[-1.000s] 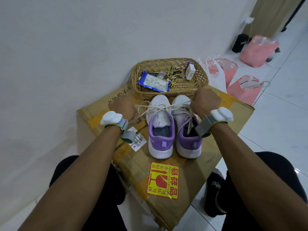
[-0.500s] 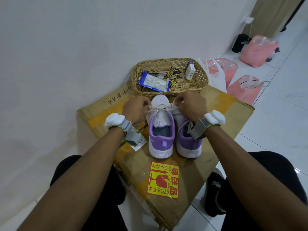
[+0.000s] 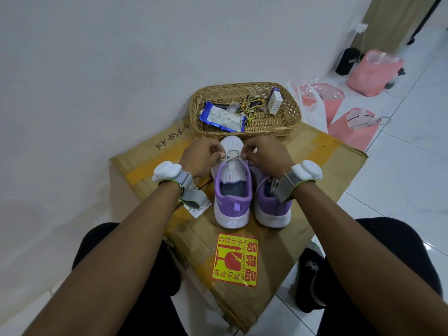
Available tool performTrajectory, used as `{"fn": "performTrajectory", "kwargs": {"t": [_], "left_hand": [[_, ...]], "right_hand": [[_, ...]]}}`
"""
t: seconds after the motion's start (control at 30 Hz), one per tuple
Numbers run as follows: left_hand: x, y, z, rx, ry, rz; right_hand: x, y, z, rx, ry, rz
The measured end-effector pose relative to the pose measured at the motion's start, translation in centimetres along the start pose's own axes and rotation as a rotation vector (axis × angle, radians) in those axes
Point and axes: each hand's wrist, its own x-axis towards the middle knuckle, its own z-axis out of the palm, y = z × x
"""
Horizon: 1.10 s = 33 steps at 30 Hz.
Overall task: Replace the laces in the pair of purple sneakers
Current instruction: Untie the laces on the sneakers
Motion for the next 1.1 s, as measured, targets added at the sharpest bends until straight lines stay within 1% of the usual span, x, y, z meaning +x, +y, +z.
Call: {"fn": "performTrajectory", "kwargs": {"t": [0.03, 0.1, 0.17, 0.2, 0.23, 0.27, 0.3, 0.33, 0.4, 0.43, 0.47, 0.5, 0.53, 0.57, 0.63, 0.73, 0.8, 0.93, 1.03, 1.1], "left_hand": [[0.0, -0.1, -0.1, 0.042, 0.038, -0.041], [-0.1, -0.5, -0.6, 0.254, 0.143, -0.193], [-0.3, -1.1, -1.3, 0.434, 0.172, -0.390], [-0.5, -1.3, -1.5, 0.448, 0.157, -0.447], [-0.5, -1.4, -1.6, 0.420, 0.155, -0.441], [-0.5, -1.4, -1.7, 0.352, 0.162, -0.386], [-0.4, -1.2, -1.7, 0.237, 0.164, -0.308], [-0.4, -0.5, -1.9, 0.089, 0.125, -0.246], [-0.8, 1.2, -2.2, -0.213, -0.068, -0.231], [-0.9, 1.8, -2.1, -0.298, -0.162, -0.253], [-1.1, 2.2, -2.1, -0.324, -0.231, -0.266], [-1.1, 2.3, -2.0, -0.319, -0.268, -0.270], [-1.1, 2.4, -1.9, -0.311, -0.278, -0.273], [-1.1, 2.2, -1.8, -0.318, -0.269, -0.277], [-1.0, 2.0, -1.8, -0.365, -0.233, -0.295], [-0.9, 1.6, -1.9, -0.377, -0.208, -0.300], [-0.8, 1.3, -1.9, -0.372, -0.206, -0.299], [-0.8, 1.4, -2.0, -0.378, -0.217, -0.306], [-0.7, 1.5, -2.0, -0.386, -0.229, -0.300], [-0.7, 1.6, -2.0, -0.396, -0.232, -0.300]], "right_hand": [[0.0, 0.1, 0.0, -0.063, 0.064, 0.040], [-0.1, 0.2, -0.5, -0.256, 0.212, 0.216], [0.0, 0.7, -1.4, -0.345, 0.240, 0.418], [0.1, 1.1, -1.8, -0.342, 0.226, 0.471], [0.1, 1.4, -1.8, -0.335, 0.220, 0.480], [0.1, 1.6, -1.7, -0.322, 0.231, 0.437], [0.1, 1.7, -1.5, -0.300, 0.253, 0.346], [0.1, 1.5, -1.2, -0.256, 0.270, 0.226], [0.3, 0.8, -0.6, -0.127, 0.214, -0.002], [0.4, 0.4, -0.3, -0.087, 0.141, -0.076], [0.5, 0.1, -0.2, -0.069, 0.055, -0.118], [0.6, 0.0, 0.0, -0.064, -0.018, -0.130], [0.6, -0.1, 0.2, -0.048, -0.049, -0.123], [0.5, 0.0, 0.4, -0.022, -0.037, -0.100], [0.5, 0.4, 0.5, 0.002, 0.063, -0.025], [0.5, 1.4, -0.5, -0.080, 0.274, 0.163], [0.5, 2.0, -1.1, -0.064, 0.322, 0.235], [0.2, 1.1, -0.8, -0.041, 0.244, 0.206], [-0.2, 0.6, -0.3, -0.098, 0.179, 0.186], [-0.1, 0.8, -0.4, -0.151, 0.161, 0.141]]}}
